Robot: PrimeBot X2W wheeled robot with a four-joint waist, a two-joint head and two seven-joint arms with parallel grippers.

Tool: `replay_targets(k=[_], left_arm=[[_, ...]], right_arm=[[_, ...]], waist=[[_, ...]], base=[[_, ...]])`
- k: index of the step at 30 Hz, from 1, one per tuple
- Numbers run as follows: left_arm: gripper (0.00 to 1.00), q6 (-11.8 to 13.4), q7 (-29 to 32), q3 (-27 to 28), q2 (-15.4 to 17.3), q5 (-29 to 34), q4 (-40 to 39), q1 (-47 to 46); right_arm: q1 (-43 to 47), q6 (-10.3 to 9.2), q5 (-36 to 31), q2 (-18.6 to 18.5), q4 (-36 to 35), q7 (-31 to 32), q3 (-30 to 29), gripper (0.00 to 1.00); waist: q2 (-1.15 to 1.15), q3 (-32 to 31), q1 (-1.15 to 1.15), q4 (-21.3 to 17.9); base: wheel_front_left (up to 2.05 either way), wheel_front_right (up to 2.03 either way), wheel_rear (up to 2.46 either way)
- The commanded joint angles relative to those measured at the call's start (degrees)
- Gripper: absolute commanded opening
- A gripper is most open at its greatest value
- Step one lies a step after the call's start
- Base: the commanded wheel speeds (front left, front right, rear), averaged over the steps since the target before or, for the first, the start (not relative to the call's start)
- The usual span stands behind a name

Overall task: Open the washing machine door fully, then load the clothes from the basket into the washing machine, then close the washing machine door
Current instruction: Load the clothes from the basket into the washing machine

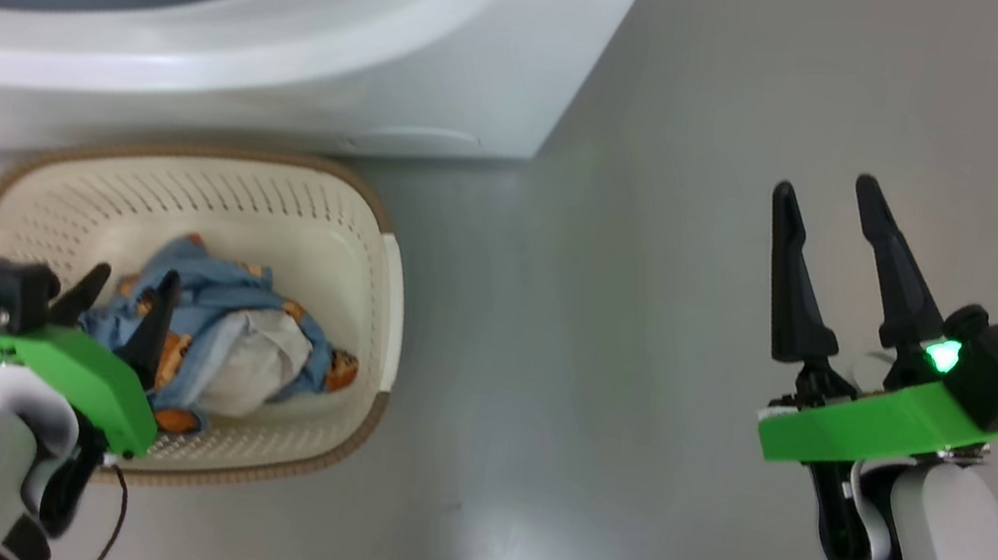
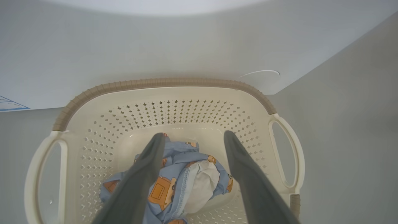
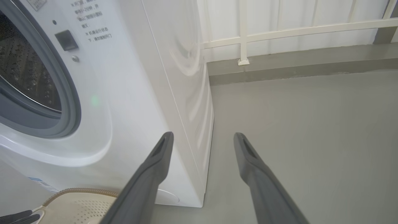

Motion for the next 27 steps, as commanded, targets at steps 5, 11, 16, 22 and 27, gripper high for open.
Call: replay_targets(k=[5, 11, 16, 22, 27], left_arm=[[1.00, -0.12, 0.70, -2.23, 3.22, -1.93, 2.85, -4.46], [1.00, -0.12, 2.66, -5.80, 3.48, -4.90, 6.94, -8.98], [1.00, -0.12, 4.41, -8.80, 3.77, -6.07, 10.19, -12.76], [1.00, -0.12, 6.87, -11.32, 4.93, -6.64, 14.77, -16.68], [1.00, -0.12, 7.48, -12.46, 6.03, -6.76, 17.04, -18.91]], right_arm=[[-2.24, 0.25, -1.06, 0.81, -1.90, -0.53, 1.50, 1.00], [-5.29, 0.25, -1.76, 1.31, -2.41, -0.53, 1.99, 1.00], [-7.41, 0.25, -2.45, 1.32, -2.86, -0.53, 2.25, 1.00], [-8.77, 0.25, -2.88, 1.57, -3.66, -0.53, 2.95, 1.00], [-8.52, 0.25, -2.85, 2.08, -4.09, -0.53, 3.18, 1.00]], waist=[[0.00, 7.34, -0.01, -2.38], [0.00, 12.23, -0.01, -3.15], [0.00, 15.95, -0.01, -3.45], [0.00, 19.94, -0.01, -4.92], [0.00, 22.26, -0.01, -6.25]], base=[[0.00, 0.00, 0.00], [0.00, 0.00, 0.00], [0.00, 0.00, 0.00], [0.00, 0.00, 0.00], [0.00, 0.00, 0.00]])
